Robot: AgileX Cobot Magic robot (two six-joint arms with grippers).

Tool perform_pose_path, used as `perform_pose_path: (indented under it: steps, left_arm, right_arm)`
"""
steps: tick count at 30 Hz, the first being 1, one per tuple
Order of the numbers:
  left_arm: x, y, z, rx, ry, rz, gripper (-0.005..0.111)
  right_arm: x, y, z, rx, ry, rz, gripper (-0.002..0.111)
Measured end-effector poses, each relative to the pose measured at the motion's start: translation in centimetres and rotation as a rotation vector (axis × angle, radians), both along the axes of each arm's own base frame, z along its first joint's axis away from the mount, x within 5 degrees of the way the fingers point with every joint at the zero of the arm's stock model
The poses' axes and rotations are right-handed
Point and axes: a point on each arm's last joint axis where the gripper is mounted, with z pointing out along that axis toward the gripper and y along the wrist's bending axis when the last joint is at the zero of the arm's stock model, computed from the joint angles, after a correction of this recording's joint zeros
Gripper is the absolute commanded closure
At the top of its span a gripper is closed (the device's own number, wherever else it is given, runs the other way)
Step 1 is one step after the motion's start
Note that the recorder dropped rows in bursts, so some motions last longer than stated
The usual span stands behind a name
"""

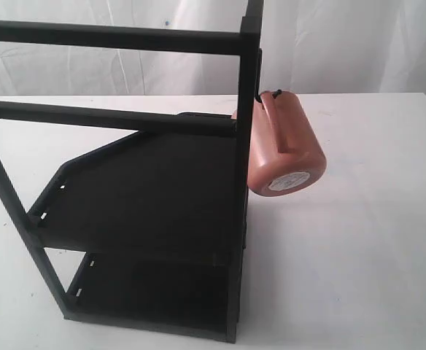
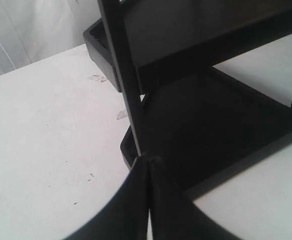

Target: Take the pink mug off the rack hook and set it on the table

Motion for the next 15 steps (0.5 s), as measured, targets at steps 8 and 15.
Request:
perform_pose_path:
  steps: [8, 15]
  left_arm:
    - [0.0, 0.0, 0.0, 0.0, 0.0, 0.0, 0.107]
    - [0.0, 0.0, 0.0, 0.0, 0.0, 0.0, 0.107]
  right_arm:
    - [0.1, 0.1, 1.5, 0.265, -0.127, -0.008, 0.108]
    - [-0.4, -0.5, 4.3, 0.565, -0.407, 0.003, 0.108]
